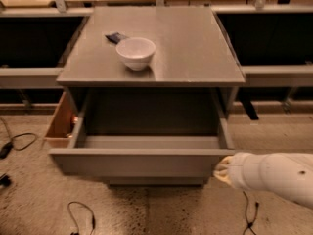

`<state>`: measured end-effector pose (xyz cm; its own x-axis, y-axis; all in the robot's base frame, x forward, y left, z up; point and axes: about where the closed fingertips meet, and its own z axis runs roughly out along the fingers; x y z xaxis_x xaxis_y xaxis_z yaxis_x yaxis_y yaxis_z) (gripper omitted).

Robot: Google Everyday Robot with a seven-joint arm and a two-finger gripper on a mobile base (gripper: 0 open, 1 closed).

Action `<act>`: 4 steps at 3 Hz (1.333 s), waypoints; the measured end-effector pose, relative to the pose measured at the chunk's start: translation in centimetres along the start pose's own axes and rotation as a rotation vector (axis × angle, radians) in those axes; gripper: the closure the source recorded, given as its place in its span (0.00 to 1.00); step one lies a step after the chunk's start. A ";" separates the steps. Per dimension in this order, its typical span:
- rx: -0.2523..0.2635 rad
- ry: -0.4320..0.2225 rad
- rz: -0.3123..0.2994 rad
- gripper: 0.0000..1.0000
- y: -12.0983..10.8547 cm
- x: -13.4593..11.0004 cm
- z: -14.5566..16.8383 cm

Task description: Close top drawer

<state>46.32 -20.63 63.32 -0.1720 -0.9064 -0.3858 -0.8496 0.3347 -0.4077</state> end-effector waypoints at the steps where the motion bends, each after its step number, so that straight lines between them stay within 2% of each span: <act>1: -0.070 -0.007 -0.049 1.00 -1.1 0.8 2.6; 2: -0.079 -0.021 -0.068 1.00 -2.6 0.6 3.5; 3: -0.068 -0.045 -0.092 1.00 -5.8 -0.2 4.3; 4: -0.067 -0.047 -0.094 1.00 -6.1 -0.3 4.4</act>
Offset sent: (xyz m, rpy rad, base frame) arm 0.1816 -0.0140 0.0216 0.0289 -0.0596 0.1920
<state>53.68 -21.28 62.30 -0.0675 -0.9195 -0.3872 -0.8924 0.2291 -0.3887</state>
